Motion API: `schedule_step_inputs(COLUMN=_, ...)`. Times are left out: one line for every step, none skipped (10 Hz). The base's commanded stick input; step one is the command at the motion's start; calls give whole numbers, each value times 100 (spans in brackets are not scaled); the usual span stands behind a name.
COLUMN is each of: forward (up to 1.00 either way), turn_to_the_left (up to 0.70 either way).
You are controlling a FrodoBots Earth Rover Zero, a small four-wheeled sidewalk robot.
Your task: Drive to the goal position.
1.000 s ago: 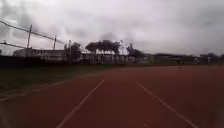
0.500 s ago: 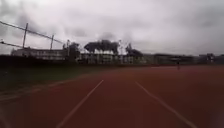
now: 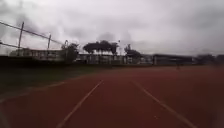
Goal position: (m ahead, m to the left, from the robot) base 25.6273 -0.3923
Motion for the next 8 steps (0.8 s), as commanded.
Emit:
schedule_step_inputs(forward=50, turn_to_the_left=0)
schedule_step_inputs(forward=50, turn_to_the_left=0)
schedule_step_inputs(forward=50, turn_to_the_left=0)
schedule_step_inputs(forward=50, turn_to_the_left=0)
schedule_step_inputs(forward=50, turn_to_the_left=0)
schedule_step_inputs(forward=50, turn_to_the_left=0)
schedule_step_inputs(forward=50, turn_to_the_left=0)
schedule_step_inputs(forward=50, turn_to_the_left=0)
